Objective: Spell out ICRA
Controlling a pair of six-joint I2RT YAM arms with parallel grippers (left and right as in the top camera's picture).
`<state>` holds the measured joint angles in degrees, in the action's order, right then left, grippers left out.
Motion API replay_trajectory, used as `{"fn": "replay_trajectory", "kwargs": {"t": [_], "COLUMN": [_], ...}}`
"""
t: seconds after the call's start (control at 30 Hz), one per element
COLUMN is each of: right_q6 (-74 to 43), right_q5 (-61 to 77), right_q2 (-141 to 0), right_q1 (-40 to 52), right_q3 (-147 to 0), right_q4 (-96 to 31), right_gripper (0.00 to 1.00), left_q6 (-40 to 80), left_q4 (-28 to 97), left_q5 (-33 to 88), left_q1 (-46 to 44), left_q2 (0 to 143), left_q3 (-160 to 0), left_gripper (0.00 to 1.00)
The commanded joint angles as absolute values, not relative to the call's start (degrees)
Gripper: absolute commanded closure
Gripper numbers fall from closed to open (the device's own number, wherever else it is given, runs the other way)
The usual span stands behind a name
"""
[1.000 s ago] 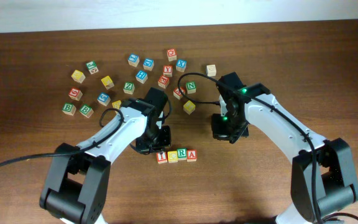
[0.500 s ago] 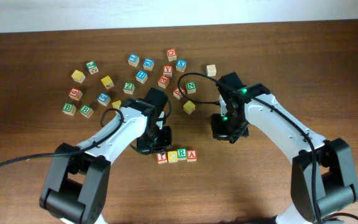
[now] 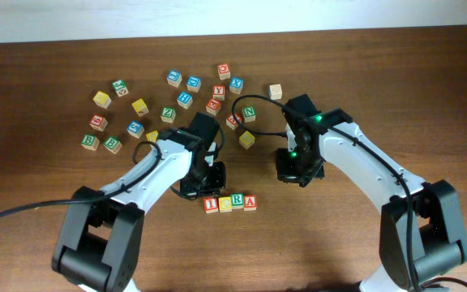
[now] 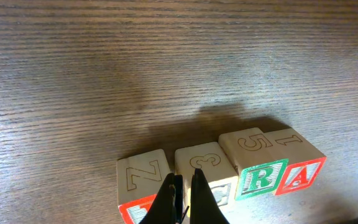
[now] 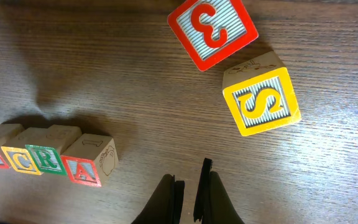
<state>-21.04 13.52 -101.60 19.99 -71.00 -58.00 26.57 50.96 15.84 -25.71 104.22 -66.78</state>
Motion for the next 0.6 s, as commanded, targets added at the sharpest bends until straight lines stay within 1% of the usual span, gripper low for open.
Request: {"fn": "replay_trajectory", "kwargs": {"t": [0.0,0.57], "right_q6": [-21.5,-21.5], "right_q5": [13.45,13.43], "right_q2": [-100.99,-100.99], "right_q1": [20.25,20.25], "right_q3": [-70.5,-70.48], "right_q4": [-57.82,-57.82], "right_gripper": [0.95,0.95], "left_q6": [25.65,25.56], "left_q4": [51.88,53.41], "left_q5": [15.27,17.87], "left_q1": [-25.89,-25.89], "left_q2": [104.36,104.36], "left_q3": [-66.35,-66.35], "left_gripper": [1.0,1.0]}}
